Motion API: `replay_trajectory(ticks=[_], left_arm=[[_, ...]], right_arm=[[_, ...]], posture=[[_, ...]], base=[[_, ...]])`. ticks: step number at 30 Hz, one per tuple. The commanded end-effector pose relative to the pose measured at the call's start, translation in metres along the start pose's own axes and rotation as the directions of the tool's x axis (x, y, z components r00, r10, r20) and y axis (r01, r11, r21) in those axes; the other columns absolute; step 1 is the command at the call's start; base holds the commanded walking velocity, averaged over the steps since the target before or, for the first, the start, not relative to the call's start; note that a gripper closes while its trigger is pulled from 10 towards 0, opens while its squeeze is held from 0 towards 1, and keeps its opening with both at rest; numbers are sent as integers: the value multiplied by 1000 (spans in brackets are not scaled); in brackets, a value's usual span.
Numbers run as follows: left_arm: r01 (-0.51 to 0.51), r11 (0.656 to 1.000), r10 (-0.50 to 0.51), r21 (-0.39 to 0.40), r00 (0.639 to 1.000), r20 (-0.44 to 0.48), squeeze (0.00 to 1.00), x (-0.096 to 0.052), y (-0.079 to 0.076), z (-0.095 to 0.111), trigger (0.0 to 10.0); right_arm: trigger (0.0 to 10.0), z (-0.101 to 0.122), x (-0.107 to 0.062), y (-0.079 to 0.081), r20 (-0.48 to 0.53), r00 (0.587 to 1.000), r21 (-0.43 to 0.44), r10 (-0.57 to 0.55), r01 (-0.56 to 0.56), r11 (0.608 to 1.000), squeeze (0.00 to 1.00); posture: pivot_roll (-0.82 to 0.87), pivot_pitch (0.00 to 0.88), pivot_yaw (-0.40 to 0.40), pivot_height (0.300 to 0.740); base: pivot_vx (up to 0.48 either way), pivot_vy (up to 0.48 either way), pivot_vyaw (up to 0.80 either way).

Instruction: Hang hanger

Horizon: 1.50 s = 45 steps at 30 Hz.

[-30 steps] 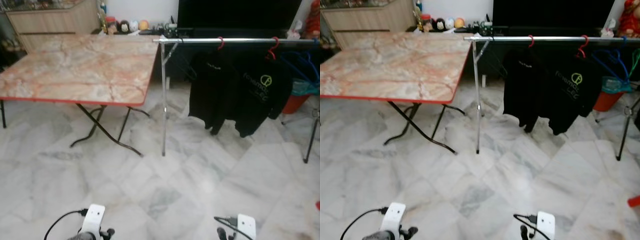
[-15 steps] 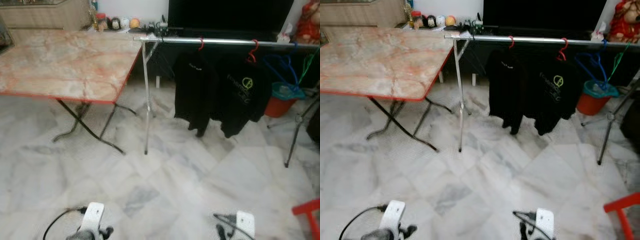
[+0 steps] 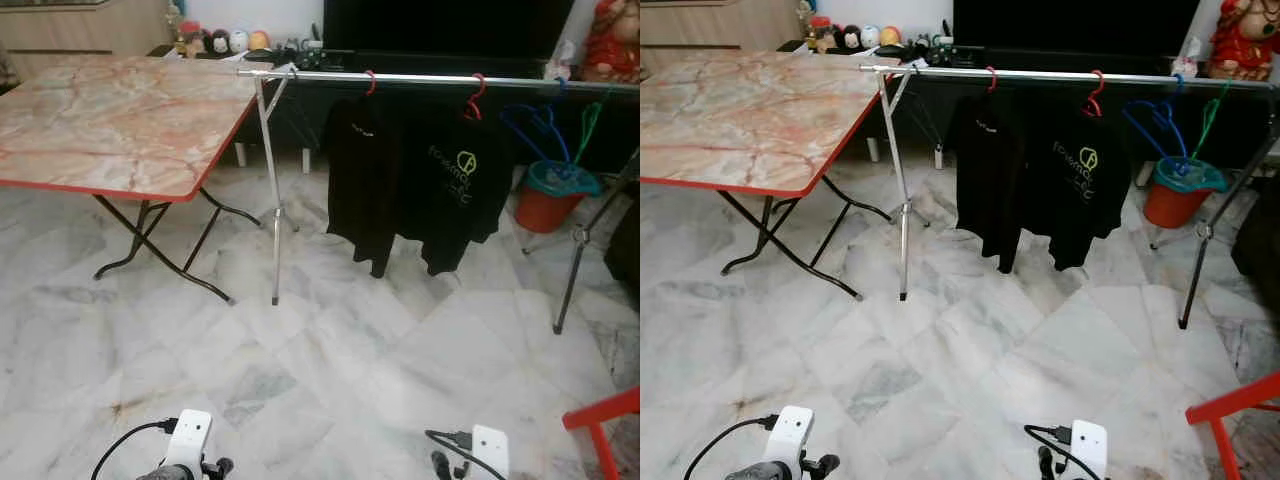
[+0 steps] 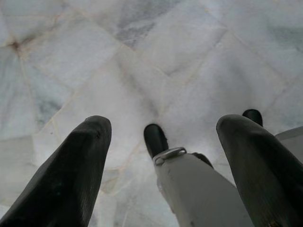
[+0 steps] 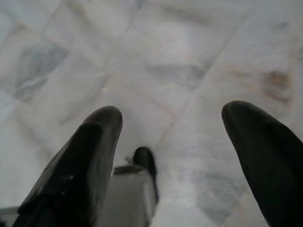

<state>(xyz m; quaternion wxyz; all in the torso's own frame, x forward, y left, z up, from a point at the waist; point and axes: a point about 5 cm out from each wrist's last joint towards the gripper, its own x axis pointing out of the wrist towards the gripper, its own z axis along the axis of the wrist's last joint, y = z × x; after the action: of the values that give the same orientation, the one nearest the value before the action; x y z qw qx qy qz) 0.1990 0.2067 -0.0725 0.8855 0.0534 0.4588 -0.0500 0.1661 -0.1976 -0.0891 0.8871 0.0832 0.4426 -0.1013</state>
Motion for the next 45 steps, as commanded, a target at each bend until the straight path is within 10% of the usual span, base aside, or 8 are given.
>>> replay_trajectory(ticks=[1, 45], left_arm=[[-15, 1000, 15, -6, 1000, -21, 0, -2, 6, -5, 10000], [-8, 1000, 8, -3, 1000, -17, 0, -2, 4, -5, 10000]], right_arm=[[10000, 0, 0, 0, -2, 1000, -3, -4, 4, 1000, 0], [10000, 0, 0, -3, 1, 1000, -30, -21, 21, 999, 0]], posture=[[-123, 0, -7, 740], [-124, 0, -14, 740]], base=[[0, 0, 0], [419, 0, -250]])
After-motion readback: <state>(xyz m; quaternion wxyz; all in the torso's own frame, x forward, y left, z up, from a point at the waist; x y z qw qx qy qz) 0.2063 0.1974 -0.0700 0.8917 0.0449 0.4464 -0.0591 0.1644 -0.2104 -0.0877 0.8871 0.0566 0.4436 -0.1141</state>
